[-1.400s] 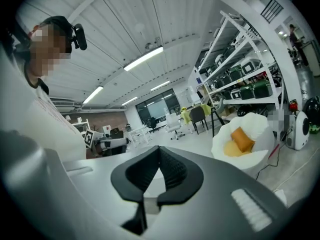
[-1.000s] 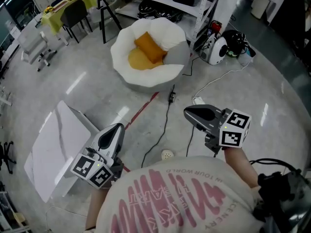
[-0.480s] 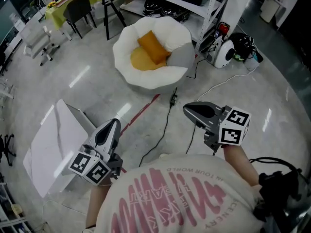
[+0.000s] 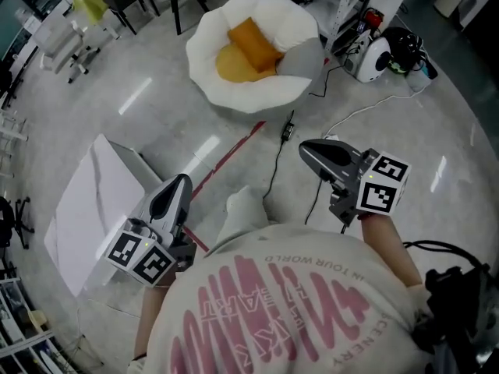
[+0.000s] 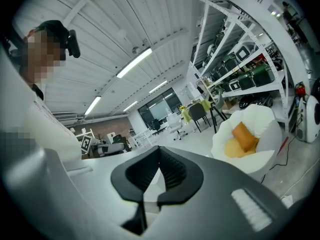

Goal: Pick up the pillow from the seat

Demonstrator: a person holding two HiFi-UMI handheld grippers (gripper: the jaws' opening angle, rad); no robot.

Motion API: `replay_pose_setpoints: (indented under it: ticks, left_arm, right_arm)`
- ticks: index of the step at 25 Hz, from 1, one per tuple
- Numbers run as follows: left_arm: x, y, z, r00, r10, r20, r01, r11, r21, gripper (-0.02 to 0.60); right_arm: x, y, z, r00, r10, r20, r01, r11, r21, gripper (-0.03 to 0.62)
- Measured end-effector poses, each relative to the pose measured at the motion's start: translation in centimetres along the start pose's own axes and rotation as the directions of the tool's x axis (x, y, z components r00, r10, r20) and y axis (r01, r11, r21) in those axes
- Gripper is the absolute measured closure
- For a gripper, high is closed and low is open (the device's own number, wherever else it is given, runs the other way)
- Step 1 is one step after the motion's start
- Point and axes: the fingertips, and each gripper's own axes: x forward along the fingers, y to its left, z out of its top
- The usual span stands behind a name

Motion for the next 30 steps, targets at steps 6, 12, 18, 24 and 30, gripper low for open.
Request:
replay_pose_setpoints:
  ticks: [6, 12, 18, 24, 30]
  left_arm:
    - [3.0, 1.0, 0.6, 0.998, -0.069, -0.012, 0.069, 0.998, 0.003, 0.568]
    - [6.8, 4.3, 2.3, 0.99, -0.133, -0.044, 0.133, 0.991, 0.006, 0.568]
    - [11.8, 8.0, 4.6, 0.97, -0.221, -0.098, 0.227, 0.972, 0.053, 0.566]
    - [16.0, 12.4, 9.6, 0.954, -0.282, -0.102, 0.292, 0.951, 0.101, 0.568]
    - [18.4, 17.2, 12.8, 0.946, -0.305, -0.107, 0.315, 0.944, 0.101, 0.566]
  right_arm:
    - [-0.2, -1.8, 0.8, 0.998, -0.063, 0.027, 0.062, 0.998, 0.009, 0.588]
    - [2.3, -3.7, 3.4, 0.992, -0.105, 0.074, 0.101, 0.994, 0.051, 0.588]
    - [6.6, -6.9, 5.6, 0.986, -0.155, 0.056, 0.152, 0.987, 0.044, 0.588]
    - [12.0, -9.6, 9.3, 0.979, -0.194, 0.064, 0.195, 0.981, -0.013, 0.588]
    - [16.5, -11.7, 12.7, 0.967, -0.23, 0.114, 0.23, 0.973, 0.009, 0.588]
